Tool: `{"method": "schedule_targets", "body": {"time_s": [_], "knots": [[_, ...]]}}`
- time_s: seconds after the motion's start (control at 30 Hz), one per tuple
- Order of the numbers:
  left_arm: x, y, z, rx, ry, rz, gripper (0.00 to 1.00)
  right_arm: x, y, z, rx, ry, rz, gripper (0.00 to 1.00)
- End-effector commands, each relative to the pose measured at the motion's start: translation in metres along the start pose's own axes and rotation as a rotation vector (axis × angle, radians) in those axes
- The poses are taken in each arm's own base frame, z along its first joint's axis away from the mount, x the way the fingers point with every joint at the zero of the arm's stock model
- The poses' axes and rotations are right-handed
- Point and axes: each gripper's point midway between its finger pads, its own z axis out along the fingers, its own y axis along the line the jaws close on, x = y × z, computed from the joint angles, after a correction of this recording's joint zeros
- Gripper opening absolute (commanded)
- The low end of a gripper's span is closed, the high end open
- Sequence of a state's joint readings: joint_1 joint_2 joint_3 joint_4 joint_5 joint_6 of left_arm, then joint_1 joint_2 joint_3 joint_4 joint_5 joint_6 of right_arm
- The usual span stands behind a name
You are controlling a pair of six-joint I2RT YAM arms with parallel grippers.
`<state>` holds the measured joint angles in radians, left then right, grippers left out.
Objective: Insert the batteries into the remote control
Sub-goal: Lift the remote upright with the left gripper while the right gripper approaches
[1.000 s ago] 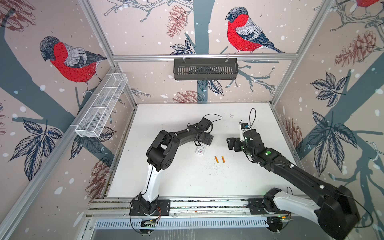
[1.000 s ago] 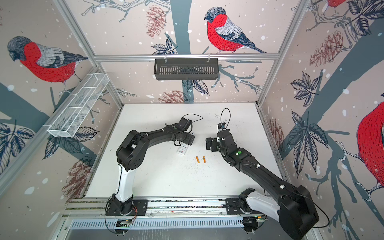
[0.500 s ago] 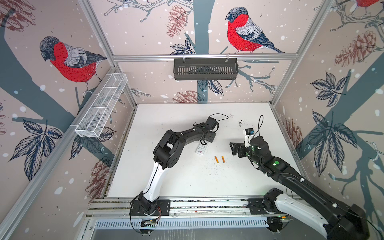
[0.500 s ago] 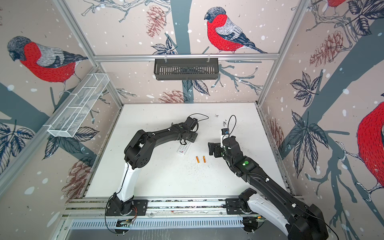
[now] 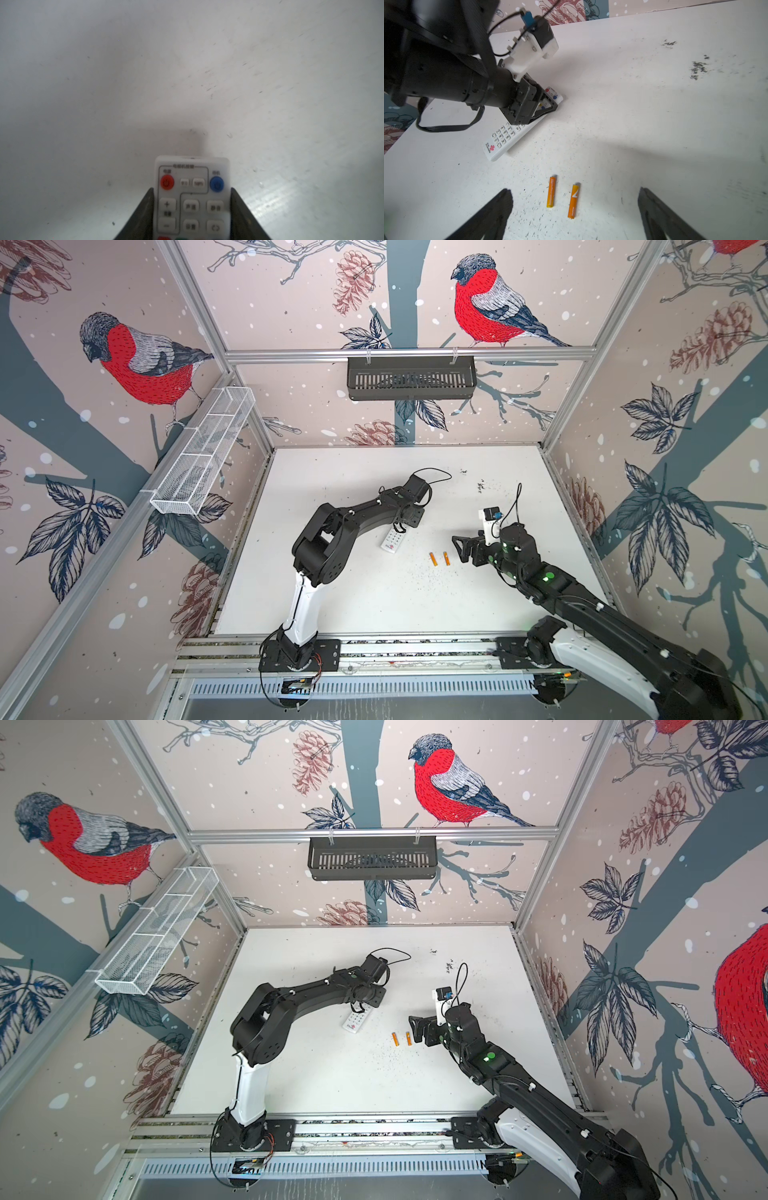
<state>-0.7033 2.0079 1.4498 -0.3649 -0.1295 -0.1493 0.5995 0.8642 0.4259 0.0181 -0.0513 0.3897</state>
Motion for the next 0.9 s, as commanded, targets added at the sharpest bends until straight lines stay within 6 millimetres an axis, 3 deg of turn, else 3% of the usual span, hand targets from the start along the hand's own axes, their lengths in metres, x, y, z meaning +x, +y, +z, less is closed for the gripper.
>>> {"method": "schedule_targets", "body": {"time_s": [0.0,0.1,0.23,0.4,0.53,0.7,0.87], "knots": [[-0.029,-0.017,-0.036,0.144,-0.138,0.014,0.35,-0.015,0.03,0.004,-0.163,-0.058,-0.034,0.97],[-0.04,-0.031,-0.072,0.277,-0.227,0.012,0.35,-0.019,0.044,0.009,-0.235,-0.046,-0.044,0.97],[-0.048,-0.034,-0.12,0.423,-0.348,-0.012,0.35,-0.028,0.066,0.011,-0.346,-0.051,-0.062,0.97],[-0.052,-0.037,-0.177,0.635,-0.528,-0.016,0.36,-0.033,0.114,-0.009,-0.645,-0.085,-0.118,1.0],[-0.045,-0.045,-0.225,0.804,-0.663,0.025,0.36,-0.036,0.14,-0.018,-0.782,-0.103,-0.164,0.99],[-0.036,-0.055,-0.282,1.019,-0.798,0.077,0.37,-0.044,0.159,-0.021,-0.861,-0.139,-0.195,0.99],[-0.027,-0.06,-0.326,1.164,-0.904,0.115,0.37,-0.05,0.181,-0.022,-0.944,-0.156,-0.225,0.99]]}}
